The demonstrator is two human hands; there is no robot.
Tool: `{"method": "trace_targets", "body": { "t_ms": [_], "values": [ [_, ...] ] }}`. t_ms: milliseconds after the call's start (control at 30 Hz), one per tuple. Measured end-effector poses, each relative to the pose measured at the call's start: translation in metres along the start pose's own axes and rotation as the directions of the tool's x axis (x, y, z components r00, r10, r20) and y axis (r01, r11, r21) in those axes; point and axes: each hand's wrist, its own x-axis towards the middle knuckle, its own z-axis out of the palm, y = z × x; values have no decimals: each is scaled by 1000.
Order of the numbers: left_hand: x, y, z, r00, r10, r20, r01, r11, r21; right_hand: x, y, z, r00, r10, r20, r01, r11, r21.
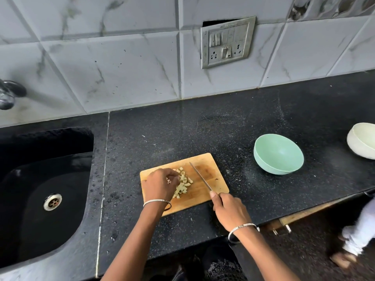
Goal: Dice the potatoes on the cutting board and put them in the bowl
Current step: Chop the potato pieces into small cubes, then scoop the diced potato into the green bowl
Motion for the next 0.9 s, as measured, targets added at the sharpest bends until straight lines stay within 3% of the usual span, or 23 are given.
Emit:
{"method": "trace_targets", "body": {
  "t_ms": [100, 200, 433, 667, 767, 833, 900],
  "values": [
    [-4, 7, 12, 997, 66, 37, -72, 981, 178, -1, 1, 3, 998, 9, 69, -4, 998, -62],
    [-4, 12, 18, 996, 62, 61, -75, 966, 245, -1, 2, 3, 997, -14, 81, 15, 1000, -15],
    [-3, 10, 21, 997, 51, 58, -60, 983, 175, 13, 7, -15, 977, -12, -214, -26, 984, -174],
    [-10, 6, 18, 996, 84, 20, -86, 992, 92, 26, 6, -15, 965, -45, -260, -24, 966, -257],
    [-9, -3, 16, 995, 101, -12, -101, 995, -1, 21, -1, -12, 944, -81, -321, -50, 924, -380],
    [-8, -10, 10, 989, 130, -71, -135, 988, -71, 20, -12, -11, 908, -191, -373, 35, 922, -386],
    [-6, -15, 2, 984, 128, -127, -145, 980, -138, 23, -25, -7, 894, -312, -320, 225, 933, -281]
  ]
}}
